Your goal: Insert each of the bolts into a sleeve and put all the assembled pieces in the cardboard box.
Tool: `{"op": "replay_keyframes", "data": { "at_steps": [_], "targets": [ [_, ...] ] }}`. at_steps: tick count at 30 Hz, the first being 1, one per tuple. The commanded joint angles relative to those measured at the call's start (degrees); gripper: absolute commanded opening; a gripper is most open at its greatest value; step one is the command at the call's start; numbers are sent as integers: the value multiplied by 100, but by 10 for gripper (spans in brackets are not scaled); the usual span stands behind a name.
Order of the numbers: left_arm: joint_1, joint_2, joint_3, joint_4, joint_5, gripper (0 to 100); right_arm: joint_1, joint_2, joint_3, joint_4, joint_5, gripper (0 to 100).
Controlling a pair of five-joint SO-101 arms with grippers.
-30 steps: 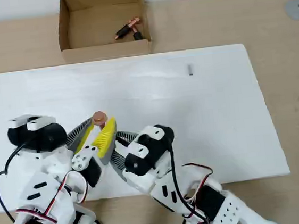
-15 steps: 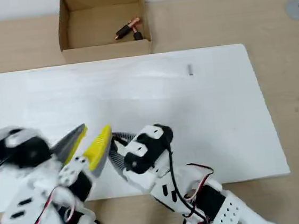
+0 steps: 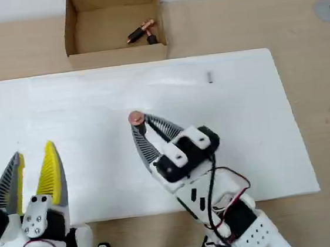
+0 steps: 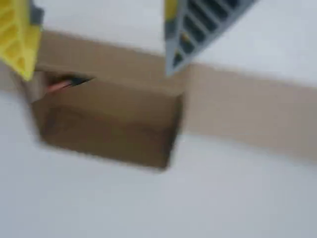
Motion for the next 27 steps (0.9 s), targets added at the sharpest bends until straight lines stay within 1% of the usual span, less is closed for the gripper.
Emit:
{"op": "replay_keyframes", "data": {
  "at_steps": [1,5,14,19,24,27],
  "targets": [
    [-290,110,185,334,-62,185,251,57,-980,-484,334,9],
    [-316,40,440,466,-44,184,620,1763,-2308,-932,316,9],
    [-316,-48,466,484,-44,184,1525,6888,-6123,-1785,-712,9],
    [-316,-48,475,501,-44,183,1736,9490,-7899,-2180,-747,9],
    [-316,-48,703,527,-88,118,1912,11670,-9736,-2321,-730,9],
    [-325,-48,782,571,-88,102,1974,12760,-10809,-2295,-730,9]
  ]
}}
